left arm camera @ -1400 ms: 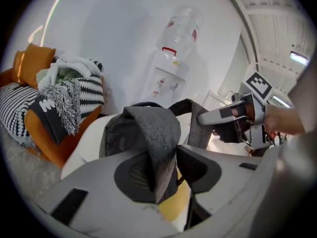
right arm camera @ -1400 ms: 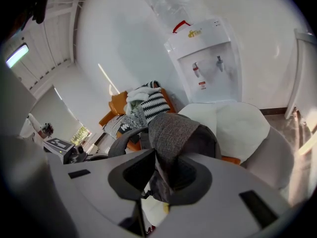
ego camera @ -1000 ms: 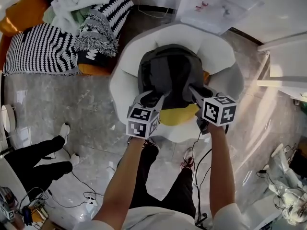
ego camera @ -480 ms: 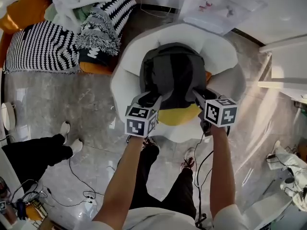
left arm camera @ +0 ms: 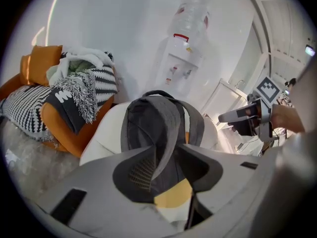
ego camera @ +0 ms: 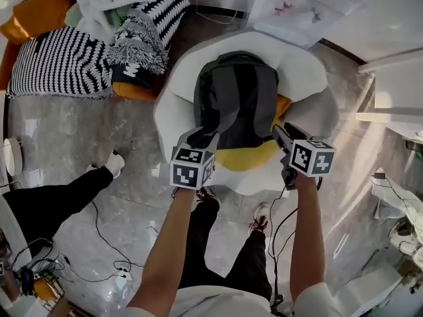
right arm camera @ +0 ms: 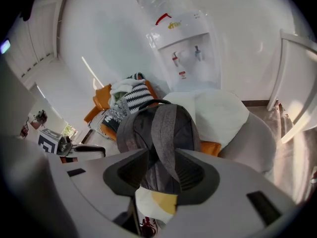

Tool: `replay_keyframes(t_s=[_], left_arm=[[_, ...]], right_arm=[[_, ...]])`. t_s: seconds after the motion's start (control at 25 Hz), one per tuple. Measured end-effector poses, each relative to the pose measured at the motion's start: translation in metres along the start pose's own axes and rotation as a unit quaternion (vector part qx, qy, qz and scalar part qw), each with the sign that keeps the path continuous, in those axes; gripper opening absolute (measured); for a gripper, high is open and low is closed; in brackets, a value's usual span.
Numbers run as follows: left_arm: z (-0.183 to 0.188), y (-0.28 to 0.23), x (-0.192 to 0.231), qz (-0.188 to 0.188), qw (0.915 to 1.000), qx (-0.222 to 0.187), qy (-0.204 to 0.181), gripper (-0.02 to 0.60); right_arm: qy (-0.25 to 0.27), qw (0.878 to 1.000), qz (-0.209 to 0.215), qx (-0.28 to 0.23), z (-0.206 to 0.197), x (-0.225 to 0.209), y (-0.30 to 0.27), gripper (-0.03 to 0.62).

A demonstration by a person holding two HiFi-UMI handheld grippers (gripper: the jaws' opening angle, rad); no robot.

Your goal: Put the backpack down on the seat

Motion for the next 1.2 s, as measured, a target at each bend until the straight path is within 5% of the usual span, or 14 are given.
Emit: replay_keyframes(t_s=[0.68, 0.84, 1.2], left_arm=[[0.007, 0.046, -0.021, 0.011, 0.9996, -0.024, 0.006, 0.161], [0.014, 0.059, -0.036, 0.023, 0.9990, -0.037, 0.007, 0.095], [0.027, 0.094, -0.064, 0.037, 0.9976, -0.057, -0.007, 0.067]], right_arm=[[0.036, 0.999, 0.033, -0.006, -0.001, 0.032, 0.044, 0.147], [0.049, 0.998, 0.032, -0.009, 0.003, 0.038, 0.068, 0.146], [0.086, 0.996, 0.004, -0.032, 0.011, 0.049, 0.113, 0.086]])
Point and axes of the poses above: the fingertips, and each gripper's own axes: y backward along the fingers, x to its left, z out of its top, the point moved 4 cm from there along y, backward along the fingers, and after that the axes turned 2 degrees about -y, right-handed, at the moved point
